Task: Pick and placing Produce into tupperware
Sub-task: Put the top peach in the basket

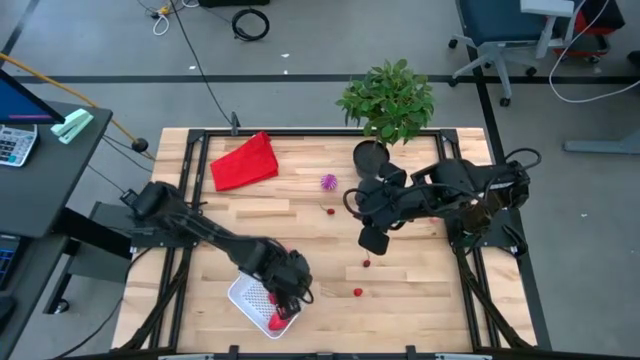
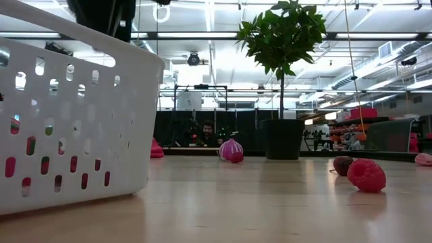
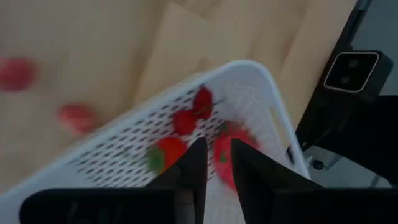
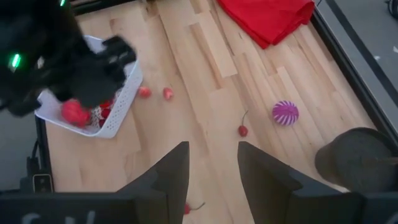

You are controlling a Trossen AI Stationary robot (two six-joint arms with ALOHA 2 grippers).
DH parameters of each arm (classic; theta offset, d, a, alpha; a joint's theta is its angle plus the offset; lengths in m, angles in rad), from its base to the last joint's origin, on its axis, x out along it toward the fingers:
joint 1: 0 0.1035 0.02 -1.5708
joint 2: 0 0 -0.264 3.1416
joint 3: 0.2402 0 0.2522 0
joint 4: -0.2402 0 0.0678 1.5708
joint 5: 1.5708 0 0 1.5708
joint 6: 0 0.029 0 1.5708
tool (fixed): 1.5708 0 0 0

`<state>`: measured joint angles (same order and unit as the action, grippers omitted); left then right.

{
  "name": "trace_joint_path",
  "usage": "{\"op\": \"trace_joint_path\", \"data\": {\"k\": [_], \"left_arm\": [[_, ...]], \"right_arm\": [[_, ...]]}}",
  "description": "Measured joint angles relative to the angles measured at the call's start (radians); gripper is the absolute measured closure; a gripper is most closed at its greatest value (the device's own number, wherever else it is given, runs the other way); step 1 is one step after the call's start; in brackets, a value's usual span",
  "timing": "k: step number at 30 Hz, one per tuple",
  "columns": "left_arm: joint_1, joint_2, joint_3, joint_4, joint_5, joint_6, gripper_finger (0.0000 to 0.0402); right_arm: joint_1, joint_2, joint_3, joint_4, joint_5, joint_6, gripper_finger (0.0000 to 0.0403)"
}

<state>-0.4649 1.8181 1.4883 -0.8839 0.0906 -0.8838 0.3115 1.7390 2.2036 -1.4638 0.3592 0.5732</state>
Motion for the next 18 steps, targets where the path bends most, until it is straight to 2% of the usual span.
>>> {"op": "trace_joint_path", "data": {"k": [4,8,12,18], "left_arm": [[0.043,-0.084,0.001,-0.093,-0.013,0.056,0.0334],[0.108,-0.142,0.001,-0.183,-0.101,0.115,0.0328],[0.183,-0.158,0.001,-0.221,-0.125,0.204,0.0301],[0.257,-0.125,-0.009,-0.193,-0.124,0.382,0.0243]], "right_arm": [[0.0,0.0,0.0,-0.003,0.0,0.0,0.0258],[-0.002,0.0,0.0,-0.004,0.011,0.0,0.0258],[-0.001,0.0,0.0,-0.004,0.028,0.0,0.0258],[-0.008,0.0,0.0,-0.004,0.034,0.0,0.0258]]}}
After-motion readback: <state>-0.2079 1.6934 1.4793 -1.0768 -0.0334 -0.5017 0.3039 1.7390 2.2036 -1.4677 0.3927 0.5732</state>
